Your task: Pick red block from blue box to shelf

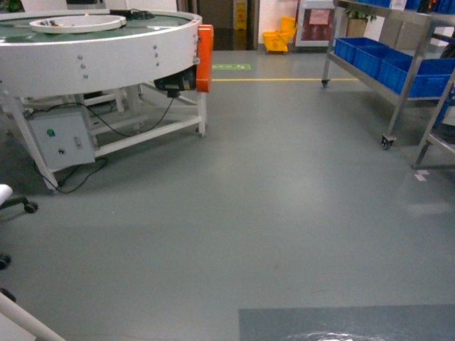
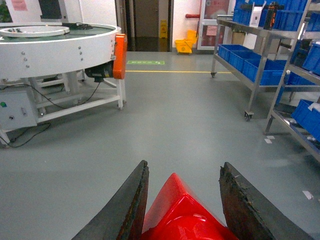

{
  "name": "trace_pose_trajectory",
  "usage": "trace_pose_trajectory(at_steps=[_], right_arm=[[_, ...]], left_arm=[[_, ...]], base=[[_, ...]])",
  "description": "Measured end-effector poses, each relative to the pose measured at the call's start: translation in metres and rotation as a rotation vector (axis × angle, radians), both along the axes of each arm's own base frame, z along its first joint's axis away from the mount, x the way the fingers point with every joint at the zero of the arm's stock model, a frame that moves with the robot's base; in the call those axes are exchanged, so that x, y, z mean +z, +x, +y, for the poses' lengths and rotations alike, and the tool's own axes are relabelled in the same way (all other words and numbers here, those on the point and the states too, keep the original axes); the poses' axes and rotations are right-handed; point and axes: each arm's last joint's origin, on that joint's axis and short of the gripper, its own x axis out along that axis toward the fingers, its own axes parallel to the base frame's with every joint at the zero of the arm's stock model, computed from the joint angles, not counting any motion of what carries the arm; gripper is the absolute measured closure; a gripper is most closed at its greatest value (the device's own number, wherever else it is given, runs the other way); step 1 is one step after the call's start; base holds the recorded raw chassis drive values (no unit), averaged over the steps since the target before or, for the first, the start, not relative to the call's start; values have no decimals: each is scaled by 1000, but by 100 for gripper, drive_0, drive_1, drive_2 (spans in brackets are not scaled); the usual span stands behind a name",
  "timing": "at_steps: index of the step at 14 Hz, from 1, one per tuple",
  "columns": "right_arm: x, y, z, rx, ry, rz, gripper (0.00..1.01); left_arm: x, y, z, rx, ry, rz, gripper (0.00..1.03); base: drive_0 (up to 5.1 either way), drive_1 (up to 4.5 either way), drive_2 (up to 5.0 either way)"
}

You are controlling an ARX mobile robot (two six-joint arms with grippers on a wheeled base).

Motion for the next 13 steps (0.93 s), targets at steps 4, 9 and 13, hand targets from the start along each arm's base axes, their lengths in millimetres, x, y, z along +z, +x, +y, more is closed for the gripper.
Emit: trace_pose_trajectory(at_steps=[4, 9, 13], right_arm=[[0, 0, 0, 0, 0, -3, 63], [0, 0, 0, 0, 0, 0, 63], [0, 0, 0, 0, 0, -3, 63]], left_arm=[[0, 0, 0, 0, 0, -2, 5], [0, 0, 0, 2, 0, -3, 5], [0, 0, 0, 2, 0, -1, 5]], base=[[-4, 387, -395], [225, 252, -476], [18, 447, -411]])
